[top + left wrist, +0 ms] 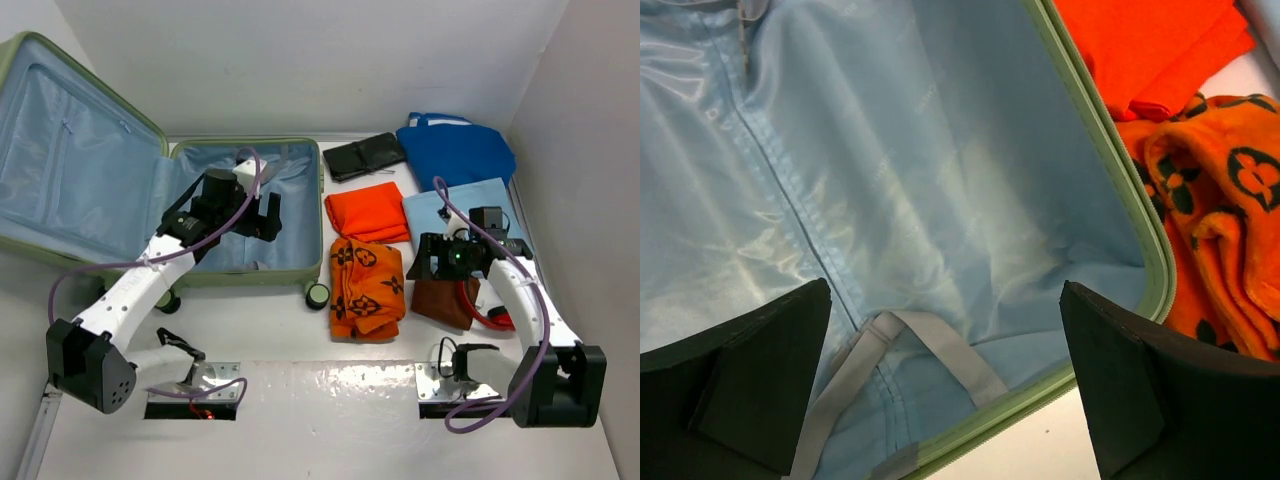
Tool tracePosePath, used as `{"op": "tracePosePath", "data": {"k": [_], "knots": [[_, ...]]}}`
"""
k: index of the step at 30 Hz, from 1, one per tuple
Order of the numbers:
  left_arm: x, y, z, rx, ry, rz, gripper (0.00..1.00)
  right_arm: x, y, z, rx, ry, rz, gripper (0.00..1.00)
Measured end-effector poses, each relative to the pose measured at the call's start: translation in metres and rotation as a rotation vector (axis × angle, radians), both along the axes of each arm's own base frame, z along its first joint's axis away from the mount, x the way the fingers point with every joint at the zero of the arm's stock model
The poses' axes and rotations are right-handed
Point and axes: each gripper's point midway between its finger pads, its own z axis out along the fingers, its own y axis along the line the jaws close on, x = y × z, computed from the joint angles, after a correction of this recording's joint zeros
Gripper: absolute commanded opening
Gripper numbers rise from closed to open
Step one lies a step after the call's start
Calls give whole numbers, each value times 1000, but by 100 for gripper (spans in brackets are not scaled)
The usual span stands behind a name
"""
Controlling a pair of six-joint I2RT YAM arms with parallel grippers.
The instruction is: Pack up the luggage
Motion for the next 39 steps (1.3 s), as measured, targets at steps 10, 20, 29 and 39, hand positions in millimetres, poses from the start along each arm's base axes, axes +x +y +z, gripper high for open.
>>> {"op": "tracePosePath", "data": {"k": [10,20,29,39], "knots": [[40,-76,29,-177,21,-107,88,64,-68,29,-158,-114,-248,71],[78,-263,7,-453,148,-256,90,132,-210,55,-372,-154,-514,79],[46,-379,-46,-576,318,-282,97,160,-264,20,-315,-63,-520,82],[81,-401,-133,-610,436,-36,88,187,-276,-16,-285,-27,-411,81]]}}
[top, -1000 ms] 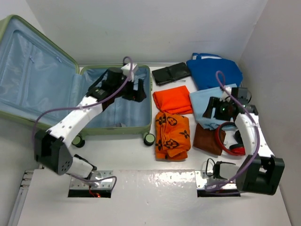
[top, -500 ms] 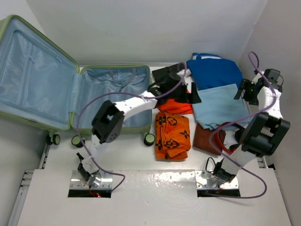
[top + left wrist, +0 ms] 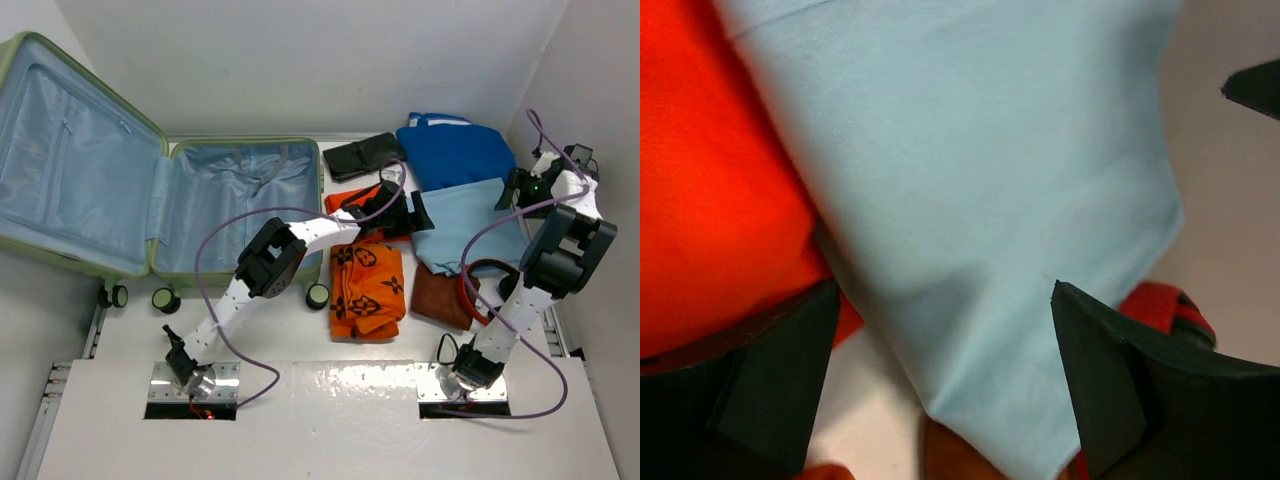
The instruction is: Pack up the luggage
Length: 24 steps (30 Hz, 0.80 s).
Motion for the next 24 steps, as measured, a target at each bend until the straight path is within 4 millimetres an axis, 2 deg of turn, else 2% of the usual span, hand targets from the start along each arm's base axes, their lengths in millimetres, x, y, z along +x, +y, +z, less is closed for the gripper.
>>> {"op": "tracePosePath", "data": {"k": [2,7,13,15,18,20,21,22,23,24], "knots": [[3,-2,-12,5,18,27,87,4,-3,-12,4,17,14,81],[2,-9,-6,-10,28,44,86,10,-8,-34,3,48,51,81],[-3,-12,-14,-18,64,50,86,9,-7,-63,19,92,108,78],[-3,-13,-14,-22,75,56,86,6,-5,-74,29,111,127,73],[-2,-14,-15,-26,86,60,86,9,-5,-73,29,104,152,63],[-1,-18,-14,-34,89,56,78,9,-3,-73,32,101,170,56],[-1,-19,-16,-36,93,54,75,9,-1,-73,40,99,181,48],[1,-22,-17,-44,93,51,66,9,1,-73,44,95,194,43],[2,-25,-16,-51,91,47,62,10,4,-73,52,94,204,39],[2,-26,-20,-47,88,41,60,10,7,-73,56,92,216,29]]}}
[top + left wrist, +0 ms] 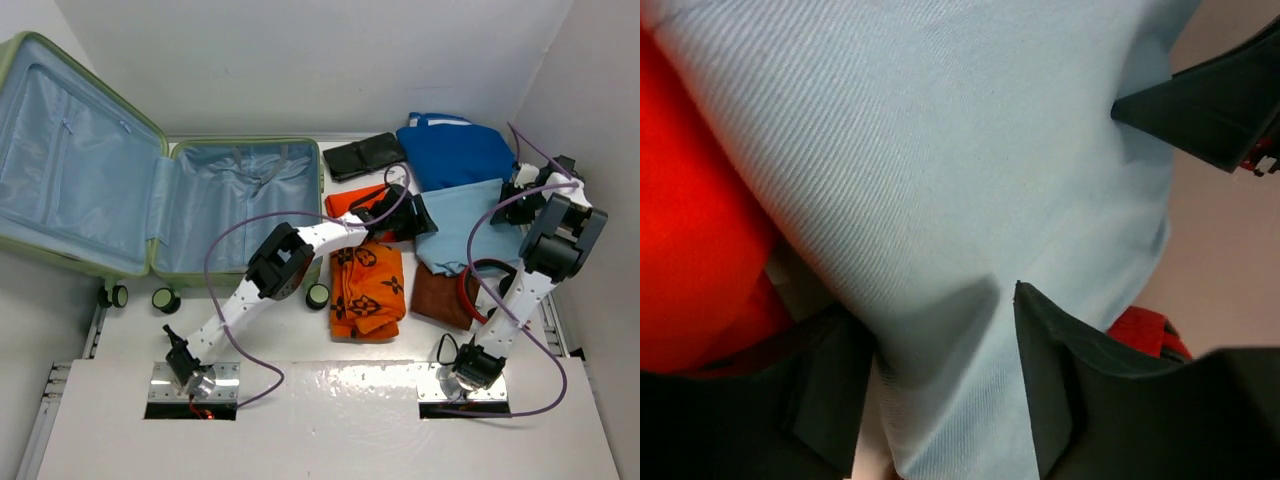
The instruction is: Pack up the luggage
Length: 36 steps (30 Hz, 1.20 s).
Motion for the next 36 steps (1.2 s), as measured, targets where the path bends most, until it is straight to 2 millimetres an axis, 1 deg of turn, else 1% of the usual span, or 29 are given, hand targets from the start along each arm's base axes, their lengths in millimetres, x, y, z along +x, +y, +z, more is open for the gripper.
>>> {"op": "tracePosePath", "data": {"k": [1,2,3,4,5,8,9,10,11,12,15,18,19,22,23,28,31,34,36], "knots": [[1,-1,-2,0,-6,-6,58,0,3,0,9,-2,10,26],[1,-3,-2,1,-14,-12,53,0,6,0,14,-3,21,21],[2,-4,-3,2,-26,-21,51,1,8,0,18,-5,28,15],[1,-5,-4,10,-39,-30,49,1,10,1,26,-7,33,3],[1,-6,-6,16,-51,-39,41,1,11,1,25,-10,43,0],[0,-7,-11,31,-72,-51,26,1,14,2,16,-16,60,0],[0,-7,-12,34,-76,-53,16,1,15,2,12,-18,64,0],[0,-7,-13,38,-81,-56,11,1,16,3,9,-19,68,0],[0,-7,-11,42,-97,-64,3,1,18,5,7,-20,72,0],[0,-7,-10,43,-107,-68,0,0,20,7,7,-21,76,0],[-3,-4,-8,60,-155,-88,0,-4,31,15,19,-24,89,0],[-8,5,-5,95,-203,-114,0,-11,48,33,44,-34,101,0],[-10,8,-2,110,-221,-125,0,-15,54,41,55,-39,102,0],[-13,14,18,135,-294,-150,0,-22,66,71,85,-70,96,0],[-14,15,30,139,-326,-156,0,-23,70,82,94,-83,91,0],[-12,26,105,128,-499,-157,0,-27,82,129,113,-169,73,0],[-10,35,148,105,-574,-142,0,-27,89,150,123,-214,62,0],[-3,54,169,109,-604,-122,0,-26,97,160,134,-233,56,0],[4,73,173,133,-601,-104,0,-23,111,165,148,-240,66,0]]}}
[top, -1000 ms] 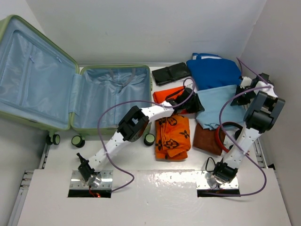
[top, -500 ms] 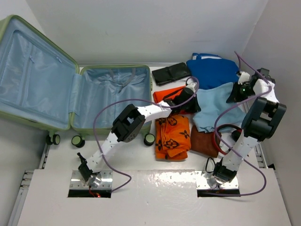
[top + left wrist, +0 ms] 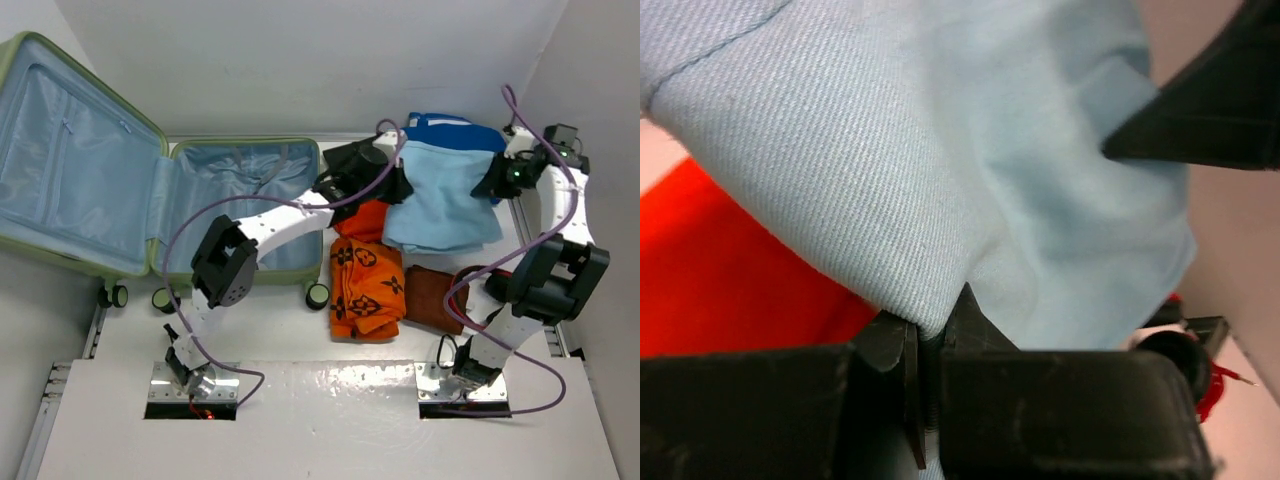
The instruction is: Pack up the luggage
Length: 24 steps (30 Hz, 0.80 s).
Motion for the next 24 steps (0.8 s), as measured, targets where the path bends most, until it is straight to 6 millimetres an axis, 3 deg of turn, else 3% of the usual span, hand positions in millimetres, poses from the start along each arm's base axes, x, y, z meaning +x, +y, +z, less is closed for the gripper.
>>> {"op": "tracePosePath", "data": {"k": [2,7,14,17,20,24], "knots": [[9,24,-2,30,14,32,0,6,18,4,18,-10,22,0],[31,104,-9,108,70,137,0,22,97,12,84,-24,134,0],[63,241,22,166,75,324,0,44,210,10,208,-15,284,0],[65,292,31,198,75,397,0,55,263,1,242,-4,358,0],[63,332,29,235,114,452,0,60,303,-5,266,11,409,0],[54,374,1,266,208,502,0,63,339,-6,291,14,448,0]]}}
